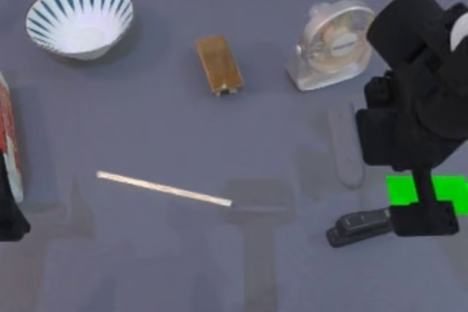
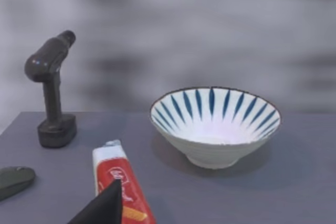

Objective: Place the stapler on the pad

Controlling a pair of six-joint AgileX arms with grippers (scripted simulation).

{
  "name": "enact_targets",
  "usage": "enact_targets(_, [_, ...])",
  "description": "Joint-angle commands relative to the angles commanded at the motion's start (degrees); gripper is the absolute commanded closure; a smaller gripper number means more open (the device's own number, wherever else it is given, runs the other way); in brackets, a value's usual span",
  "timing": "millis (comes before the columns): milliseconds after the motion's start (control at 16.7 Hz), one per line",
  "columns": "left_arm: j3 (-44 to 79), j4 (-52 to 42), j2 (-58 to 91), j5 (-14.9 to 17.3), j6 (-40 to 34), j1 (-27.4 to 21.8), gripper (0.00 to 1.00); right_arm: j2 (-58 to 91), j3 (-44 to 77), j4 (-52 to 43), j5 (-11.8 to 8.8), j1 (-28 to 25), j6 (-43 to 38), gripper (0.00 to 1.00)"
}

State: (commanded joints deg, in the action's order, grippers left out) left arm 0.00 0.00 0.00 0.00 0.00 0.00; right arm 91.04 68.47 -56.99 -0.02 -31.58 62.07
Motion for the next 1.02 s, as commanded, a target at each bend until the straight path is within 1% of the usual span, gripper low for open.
enact_targets(180, [0.0,0.0,0.0,0.0,0.0,0.0,0.0,8.9,7.2,-5.4,0.0,-3.1,6.2,0.0])
enact_targets(300, [0.0,0.0,0.0,0.0,0.0,0.0,0.0,12.2,10.1,-7.5,0.0,-4.3,8.6,0.0])
enact_targets(600, [0.0,0.0,0.0,0.0,0.0,0.0,0.0,13.3,11.1,-8.2,0.1,-4.7,9.4,0.0])
enact_targets(840, [0.0,0.0,0.0,0.0,0.0,0.0,0.0,14.1,9.2,-5.8,0.1,-4.6,9.3,0.0])
enact_targets(1020, [0.0,0.0,0.0,0.0,0.0,0.0,0.0,16.7,5.0,1.4,0.1,-4.7,9.2,0.0])
